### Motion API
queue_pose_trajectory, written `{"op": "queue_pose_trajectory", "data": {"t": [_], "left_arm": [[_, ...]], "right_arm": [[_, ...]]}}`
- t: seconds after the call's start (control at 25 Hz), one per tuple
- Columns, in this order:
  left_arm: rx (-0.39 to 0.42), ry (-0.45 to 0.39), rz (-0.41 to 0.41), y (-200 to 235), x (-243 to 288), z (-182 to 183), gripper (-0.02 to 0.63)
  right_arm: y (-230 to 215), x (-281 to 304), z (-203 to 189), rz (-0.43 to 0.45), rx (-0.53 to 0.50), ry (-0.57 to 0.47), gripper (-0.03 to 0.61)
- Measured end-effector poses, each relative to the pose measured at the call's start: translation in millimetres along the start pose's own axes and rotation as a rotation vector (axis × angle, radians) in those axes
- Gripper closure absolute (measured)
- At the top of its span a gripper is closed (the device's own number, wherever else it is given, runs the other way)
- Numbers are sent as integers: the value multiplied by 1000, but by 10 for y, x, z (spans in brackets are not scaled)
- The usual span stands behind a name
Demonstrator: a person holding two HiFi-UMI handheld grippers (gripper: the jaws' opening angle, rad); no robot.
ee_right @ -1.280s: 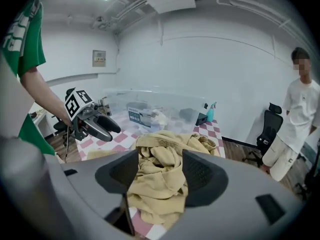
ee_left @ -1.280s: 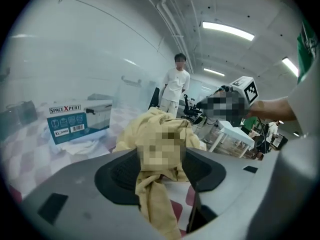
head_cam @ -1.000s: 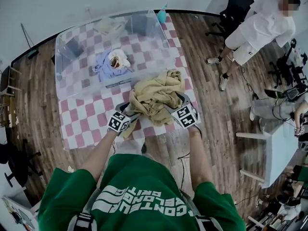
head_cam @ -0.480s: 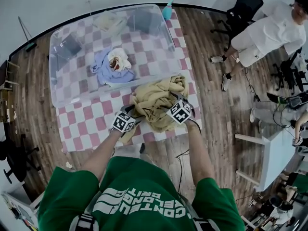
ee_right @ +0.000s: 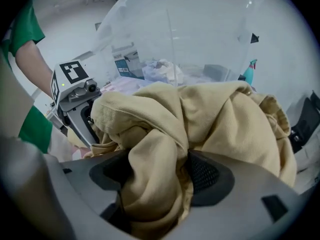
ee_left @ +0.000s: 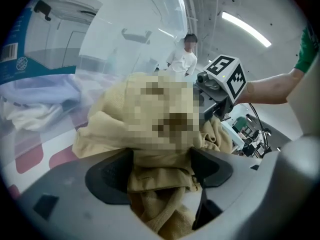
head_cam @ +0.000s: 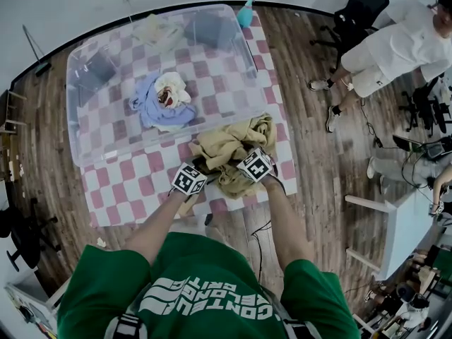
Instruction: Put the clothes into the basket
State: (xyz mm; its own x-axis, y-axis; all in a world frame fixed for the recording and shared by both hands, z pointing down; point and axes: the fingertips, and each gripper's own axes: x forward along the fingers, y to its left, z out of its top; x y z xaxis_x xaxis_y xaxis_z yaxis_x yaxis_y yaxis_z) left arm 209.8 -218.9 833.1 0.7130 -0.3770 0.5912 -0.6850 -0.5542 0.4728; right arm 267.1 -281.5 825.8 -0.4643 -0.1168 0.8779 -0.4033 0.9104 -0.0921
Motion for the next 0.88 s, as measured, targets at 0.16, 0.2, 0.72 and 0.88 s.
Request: {"op": "queue_pose_trajectory", "data": {"t": [0.16,0.2,0.72,0.88], "left_arm": [[3,-22,-2,-29,62,29,256],[-1,-31,-7,-50,78,43,256],[-19,-181,-126,-391,32,423,295],[6,-224,-158,-536,-41,518,302]], "right_arm": [[70,92,-50,46,93,-3,279],[83,100,-60,46,107,-8,298],[191,-140,132,-43,138,-132,460],[246,-308,177,-64,170,-191,469]]}}
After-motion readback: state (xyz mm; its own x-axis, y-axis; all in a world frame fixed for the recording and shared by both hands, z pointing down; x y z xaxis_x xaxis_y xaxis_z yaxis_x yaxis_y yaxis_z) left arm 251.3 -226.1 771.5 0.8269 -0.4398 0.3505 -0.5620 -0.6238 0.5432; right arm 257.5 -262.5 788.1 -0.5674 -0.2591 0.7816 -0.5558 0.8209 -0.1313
